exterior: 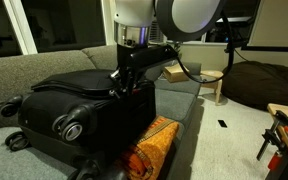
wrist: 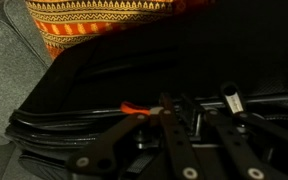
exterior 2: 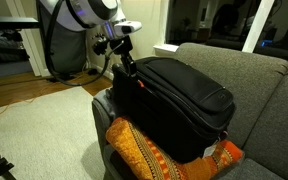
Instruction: Slide the zip to the right
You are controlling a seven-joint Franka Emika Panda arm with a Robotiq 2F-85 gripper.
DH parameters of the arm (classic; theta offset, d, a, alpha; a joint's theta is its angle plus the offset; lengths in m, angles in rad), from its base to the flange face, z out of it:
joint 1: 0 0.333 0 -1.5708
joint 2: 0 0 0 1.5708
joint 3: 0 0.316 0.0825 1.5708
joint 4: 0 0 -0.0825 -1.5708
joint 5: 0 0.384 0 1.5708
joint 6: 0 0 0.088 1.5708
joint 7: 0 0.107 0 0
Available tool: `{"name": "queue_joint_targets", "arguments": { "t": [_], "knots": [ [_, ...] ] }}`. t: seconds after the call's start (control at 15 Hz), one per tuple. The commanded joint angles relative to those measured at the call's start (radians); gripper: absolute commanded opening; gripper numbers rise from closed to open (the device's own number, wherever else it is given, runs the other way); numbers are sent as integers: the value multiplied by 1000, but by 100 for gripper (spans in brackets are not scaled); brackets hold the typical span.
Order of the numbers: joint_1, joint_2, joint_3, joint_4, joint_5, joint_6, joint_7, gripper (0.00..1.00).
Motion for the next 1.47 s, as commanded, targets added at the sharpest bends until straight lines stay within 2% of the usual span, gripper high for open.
{"name": "queue_joint_targets", "arguments": {
  "t": [0.0,0.53,1.4],
  "knots": [
    [-30,-31,42,-8,75,-63,-86,49],
    [-35,-19,80,55,136,-232,-178,98],
    [-55,2,103,166,168,-367,-282,100]
  ]
}}
